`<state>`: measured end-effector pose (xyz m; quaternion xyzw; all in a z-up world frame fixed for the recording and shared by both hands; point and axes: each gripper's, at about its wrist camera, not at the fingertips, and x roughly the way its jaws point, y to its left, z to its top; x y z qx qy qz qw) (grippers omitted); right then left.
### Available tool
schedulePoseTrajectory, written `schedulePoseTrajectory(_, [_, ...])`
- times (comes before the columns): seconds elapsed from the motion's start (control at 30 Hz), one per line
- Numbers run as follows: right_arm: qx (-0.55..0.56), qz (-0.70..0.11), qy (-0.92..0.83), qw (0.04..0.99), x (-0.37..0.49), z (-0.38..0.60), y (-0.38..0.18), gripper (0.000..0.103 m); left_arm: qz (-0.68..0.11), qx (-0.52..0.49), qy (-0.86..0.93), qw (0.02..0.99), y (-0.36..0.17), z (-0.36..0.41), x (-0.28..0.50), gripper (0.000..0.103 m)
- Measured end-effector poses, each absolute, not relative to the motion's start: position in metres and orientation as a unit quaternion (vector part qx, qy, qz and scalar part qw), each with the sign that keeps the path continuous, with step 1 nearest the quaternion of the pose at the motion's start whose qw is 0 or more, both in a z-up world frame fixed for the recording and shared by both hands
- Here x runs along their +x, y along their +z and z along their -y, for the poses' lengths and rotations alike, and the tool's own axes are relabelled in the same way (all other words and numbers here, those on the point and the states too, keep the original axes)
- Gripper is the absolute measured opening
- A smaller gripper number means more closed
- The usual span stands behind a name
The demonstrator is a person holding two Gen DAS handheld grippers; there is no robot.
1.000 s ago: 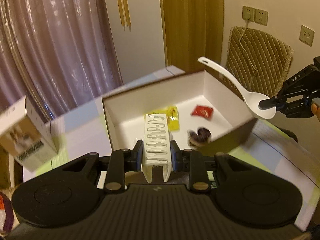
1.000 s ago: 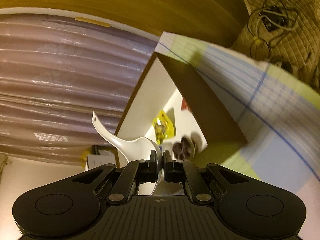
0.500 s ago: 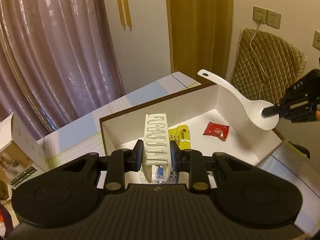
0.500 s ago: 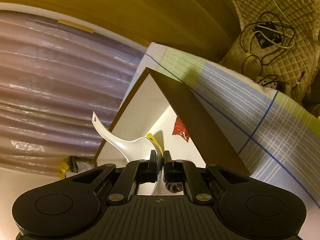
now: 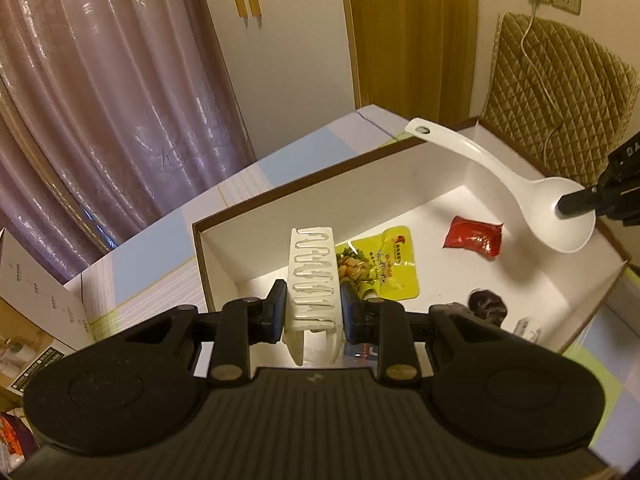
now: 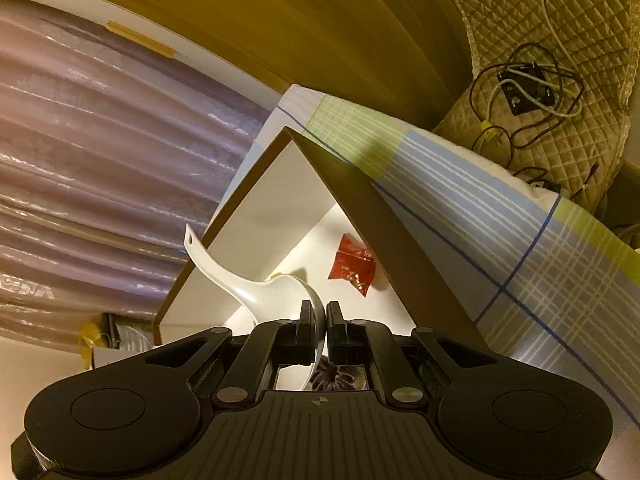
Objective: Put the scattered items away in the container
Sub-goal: 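Carry the comb holder and ladle over the box and lower them inside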
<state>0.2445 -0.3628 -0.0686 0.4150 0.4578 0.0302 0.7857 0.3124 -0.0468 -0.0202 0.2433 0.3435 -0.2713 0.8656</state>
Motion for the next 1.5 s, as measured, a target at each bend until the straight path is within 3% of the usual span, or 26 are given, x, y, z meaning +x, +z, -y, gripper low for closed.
schedulePoseTrajectory(0.97, [0.357, -0.451, -0.018, 0.818, 0.260, 0.343, -0.077, 0.008, -0.387, 0.284, -0.233, 0.846, -0.084, 0.068, 0.373, 0.023])
schedulePoseTrajectory(1.5, [0.150, -0.411, -0.087, 0.895, 0.252, 0.288, -0.065, 0.008, -0.363, 0.266, -0.238, 0.860, -0.067, 0.054, 0.351, 0.030])
